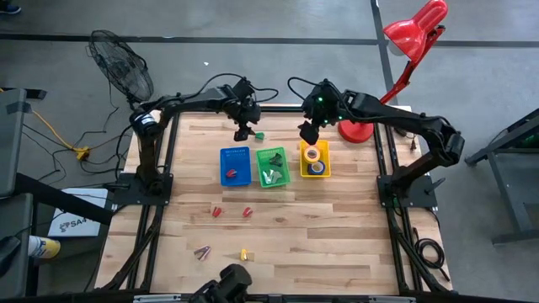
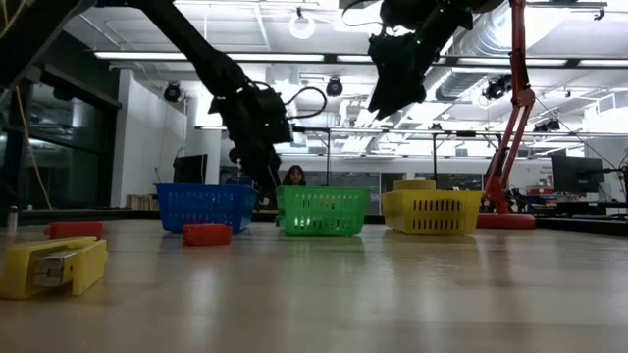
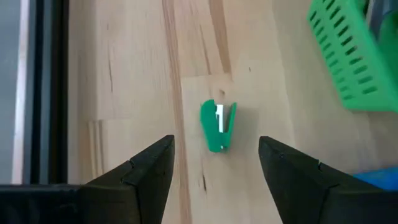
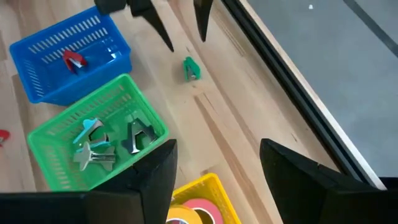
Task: Pick and place Stapler, Stapler remover, tape
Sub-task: Put the green stapler into the blue bin
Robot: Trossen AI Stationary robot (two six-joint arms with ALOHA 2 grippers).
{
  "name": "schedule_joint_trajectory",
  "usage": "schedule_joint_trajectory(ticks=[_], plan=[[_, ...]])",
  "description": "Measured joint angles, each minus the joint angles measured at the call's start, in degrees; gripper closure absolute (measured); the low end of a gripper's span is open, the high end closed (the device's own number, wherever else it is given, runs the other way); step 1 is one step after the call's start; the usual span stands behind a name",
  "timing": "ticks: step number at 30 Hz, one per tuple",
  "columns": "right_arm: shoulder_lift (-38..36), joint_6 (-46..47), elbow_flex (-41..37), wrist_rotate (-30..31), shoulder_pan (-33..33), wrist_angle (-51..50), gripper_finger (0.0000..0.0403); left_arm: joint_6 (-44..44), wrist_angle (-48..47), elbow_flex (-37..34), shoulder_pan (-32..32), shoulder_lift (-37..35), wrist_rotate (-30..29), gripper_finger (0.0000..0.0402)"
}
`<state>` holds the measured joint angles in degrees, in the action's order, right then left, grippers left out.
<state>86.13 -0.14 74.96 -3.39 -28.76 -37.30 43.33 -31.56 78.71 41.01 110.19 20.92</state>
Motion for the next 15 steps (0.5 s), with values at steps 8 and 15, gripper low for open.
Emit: schedule_joint_trajectory(ticks=[8,15], plan=[[0.0,0.8,0.0,2.2,-0.2,0.0,0.0182,2.8,2.2,0.1,-0.7,2.7,-0.3,0.0173],[0.0,1.9,0.0,4.6,-0.2,0.0,0.0182,6.7,1.7,0.1,-1.3,3.3,-2.5,0.0173]])
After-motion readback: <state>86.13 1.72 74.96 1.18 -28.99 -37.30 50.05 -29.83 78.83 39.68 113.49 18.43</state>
